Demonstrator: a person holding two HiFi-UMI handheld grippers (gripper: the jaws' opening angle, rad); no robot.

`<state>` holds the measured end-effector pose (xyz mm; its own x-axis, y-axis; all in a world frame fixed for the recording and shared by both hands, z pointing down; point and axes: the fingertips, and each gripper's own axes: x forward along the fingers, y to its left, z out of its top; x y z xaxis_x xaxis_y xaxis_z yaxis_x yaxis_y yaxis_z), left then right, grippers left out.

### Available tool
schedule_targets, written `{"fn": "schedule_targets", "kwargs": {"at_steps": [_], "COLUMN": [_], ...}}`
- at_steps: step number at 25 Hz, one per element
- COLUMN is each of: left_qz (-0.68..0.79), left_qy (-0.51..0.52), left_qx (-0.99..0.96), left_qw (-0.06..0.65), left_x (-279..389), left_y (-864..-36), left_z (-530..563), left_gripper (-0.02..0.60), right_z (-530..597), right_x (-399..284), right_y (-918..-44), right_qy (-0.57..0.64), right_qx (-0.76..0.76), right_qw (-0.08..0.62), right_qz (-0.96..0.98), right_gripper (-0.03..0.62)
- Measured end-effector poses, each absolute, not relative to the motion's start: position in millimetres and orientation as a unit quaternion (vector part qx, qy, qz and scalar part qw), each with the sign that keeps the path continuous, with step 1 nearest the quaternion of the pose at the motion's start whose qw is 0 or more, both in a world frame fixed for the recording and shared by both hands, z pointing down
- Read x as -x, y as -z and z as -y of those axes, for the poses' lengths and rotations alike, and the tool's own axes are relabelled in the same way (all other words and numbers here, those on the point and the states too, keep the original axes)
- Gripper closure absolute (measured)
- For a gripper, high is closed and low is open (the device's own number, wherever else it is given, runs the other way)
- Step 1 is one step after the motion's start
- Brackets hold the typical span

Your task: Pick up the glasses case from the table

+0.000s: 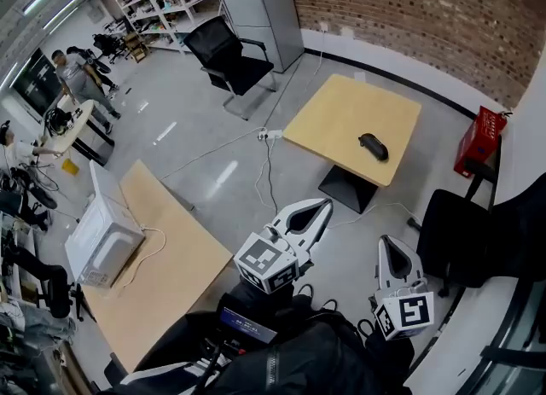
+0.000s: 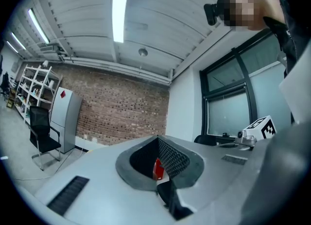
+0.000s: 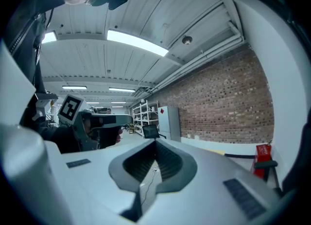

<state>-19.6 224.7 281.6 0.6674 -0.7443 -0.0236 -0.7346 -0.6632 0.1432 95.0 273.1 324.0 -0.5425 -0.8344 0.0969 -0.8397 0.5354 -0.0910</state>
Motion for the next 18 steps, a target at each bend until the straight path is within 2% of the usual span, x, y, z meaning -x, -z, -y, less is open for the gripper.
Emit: {"fn": "schedule_targets", "kwargs": {"at_steps": [8,18], "left_qz": [0.399,0.363], "left_qy": [0.04,0.063], "left_qx": [-0.913,-0.924], "left_qw": [0.079,0.1], "left_x": [27,34], "left_y": [-298,-299], "left_z": [-190,-98], "left_gripper": [0.583,0.583], "right_z": [-252,-172], "right_x": [-72,-46], "right_y": [-335,-321], "right_qy": [-0.062,-0.037], "right_qx": [-0.455,-0.457], "right_qw": [0.041,0.064], "right_qz": [0.888,0.886], "right_gripper": [0.588,0.588]}}
